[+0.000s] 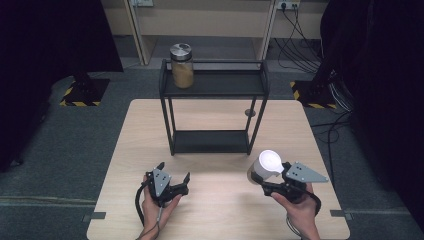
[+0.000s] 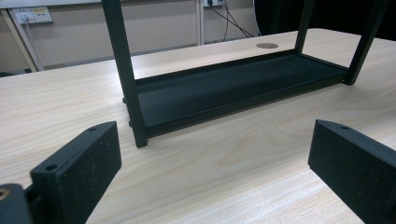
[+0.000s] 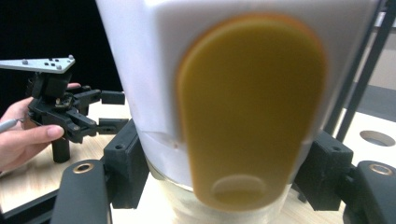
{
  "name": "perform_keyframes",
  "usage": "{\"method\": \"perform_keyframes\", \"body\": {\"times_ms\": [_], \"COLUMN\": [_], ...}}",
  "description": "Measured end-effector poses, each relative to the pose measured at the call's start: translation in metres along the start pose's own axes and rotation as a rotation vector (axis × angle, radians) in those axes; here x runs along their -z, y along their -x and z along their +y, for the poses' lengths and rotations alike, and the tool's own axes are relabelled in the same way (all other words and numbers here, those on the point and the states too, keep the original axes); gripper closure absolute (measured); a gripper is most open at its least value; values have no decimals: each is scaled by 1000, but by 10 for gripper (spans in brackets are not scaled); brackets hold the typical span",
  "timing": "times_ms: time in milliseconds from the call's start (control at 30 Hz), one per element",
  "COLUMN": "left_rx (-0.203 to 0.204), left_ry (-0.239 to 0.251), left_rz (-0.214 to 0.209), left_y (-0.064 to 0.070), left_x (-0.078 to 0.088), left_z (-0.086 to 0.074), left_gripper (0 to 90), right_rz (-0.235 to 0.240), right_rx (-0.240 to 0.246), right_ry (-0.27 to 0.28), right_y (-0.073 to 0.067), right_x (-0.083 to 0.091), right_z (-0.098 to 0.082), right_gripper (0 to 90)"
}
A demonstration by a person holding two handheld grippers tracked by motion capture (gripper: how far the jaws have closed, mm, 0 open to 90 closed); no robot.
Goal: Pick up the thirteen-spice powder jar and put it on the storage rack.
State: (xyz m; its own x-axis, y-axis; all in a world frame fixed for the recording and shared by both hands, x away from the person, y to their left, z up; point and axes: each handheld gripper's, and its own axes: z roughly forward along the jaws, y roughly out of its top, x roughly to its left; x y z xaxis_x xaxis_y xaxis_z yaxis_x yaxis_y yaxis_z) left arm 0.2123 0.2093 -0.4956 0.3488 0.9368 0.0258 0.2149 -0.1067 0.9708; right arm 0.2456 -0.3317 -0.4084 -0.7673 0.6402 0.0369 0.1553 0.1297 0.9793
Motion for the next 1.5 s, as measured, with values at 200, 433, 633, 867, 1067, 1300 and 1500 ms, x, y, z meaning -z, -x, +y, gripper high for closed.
{"method": "perform_keyframes", "body": {"times_ms": [200, 433, 633, 867, 1067, 1300, 1500], "left_rx": [-3, 0, -2, 1, -1, -5, -2], "left_ry": [0, 2, 4, 2, 3, 3, 3], "left_rz": [-2, -2, 2, 1, 0, -2, -2], "left_y": [0, 0, 0, 0, 0, 0, 0], "left_x": [0, 0, 1, 0, 0, 0, 0], "left_z": [0, 0, -1, 0, -1, -1, -1], "left_gripper": [20, 20, 20, 21, 20, 20, 21], "right_rz": [9, -4, 7, 14, 6, 9, 6], "right_rx": [-5, -23, -20, -33, -35, -35, -37], "right_ry": [21, 66, 84, 120, 143, 160, 180], "right_y": [-1, -2, 0, 6, 8, 10, 12], "right_x": [-8, -19, -25, -30, -37, -49, -56], "right_z": [4, 9, 14, 22, 32, 43, 52], "right_gripper": [300, 300, 300, 301, 301, 301, 302]}}
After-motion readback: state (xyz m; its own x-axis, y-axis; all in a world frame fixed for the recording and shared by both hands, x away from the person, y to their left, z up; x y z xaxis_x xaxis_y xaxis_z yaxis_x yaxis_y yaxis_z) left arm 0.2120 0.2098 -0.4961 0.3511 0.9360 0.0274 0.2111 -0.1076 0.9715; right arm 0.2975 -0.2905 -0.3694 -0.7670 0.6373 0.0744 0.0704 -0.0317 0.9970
